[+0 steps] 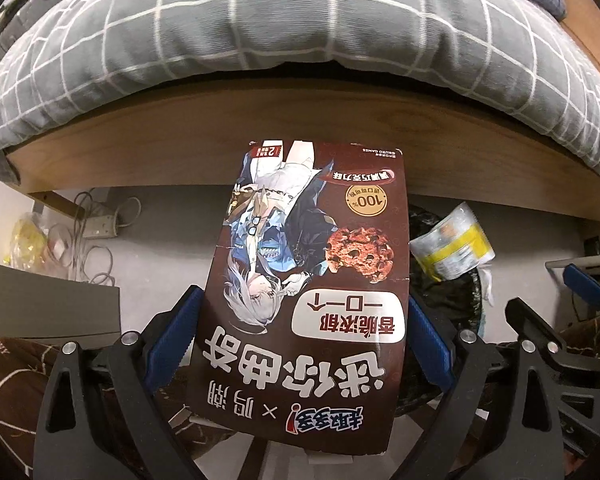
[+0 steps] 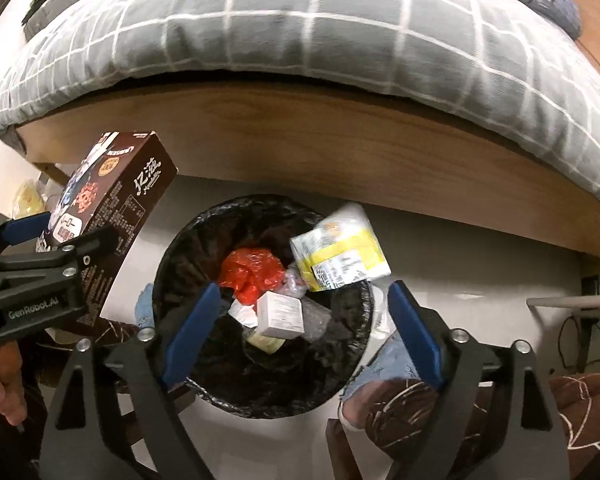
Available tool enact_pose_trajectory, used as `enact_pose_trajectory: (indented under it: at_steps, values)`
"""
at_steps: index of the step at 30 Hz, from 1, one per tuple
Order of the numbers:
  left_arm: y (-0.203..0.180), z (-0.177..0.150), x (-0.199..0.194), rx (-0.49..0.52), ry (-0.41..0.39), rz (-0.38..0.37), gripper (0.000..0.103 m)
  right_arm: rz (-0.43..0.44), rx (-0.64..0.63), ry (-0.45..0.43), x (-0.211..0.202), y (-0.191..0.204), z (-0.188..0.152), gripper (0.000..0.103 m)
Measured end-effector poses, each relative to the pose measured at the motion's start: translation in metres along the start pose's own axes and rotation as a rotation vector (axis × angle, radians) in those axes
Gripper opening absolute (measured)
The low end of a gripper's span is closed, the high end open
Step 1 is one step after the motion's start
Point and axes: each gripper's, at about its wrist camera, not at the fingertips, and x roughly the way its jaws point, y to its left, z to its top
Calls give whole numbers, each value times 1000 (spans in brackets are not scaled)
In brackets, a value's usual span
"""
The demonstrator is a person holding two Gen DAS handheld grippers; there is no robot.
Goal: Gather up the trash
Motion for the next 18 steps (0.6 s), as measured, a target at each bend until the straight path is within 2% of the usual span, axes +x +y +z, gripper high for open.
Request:
enact_pose_trajectory:
  at_steps: [1, 5, 12, 18]
  values:
    - [0, 0, 0, 2, 0, 0, 92, -7, 7, -2, -2, -5, 0, 90]
    - [0, -1, 1, 14, 1, -11, 92, -33, 42, -23, -14, -24, 0, 94]
    - [-1, -2, 4, 43, 2, -31, 92, -72, 70, -69, -42, -55, 3, 95]
    - [2, -3, 3, 58, -9, -52, 93, -52, 130, -97, -51, -75, 4, 95]
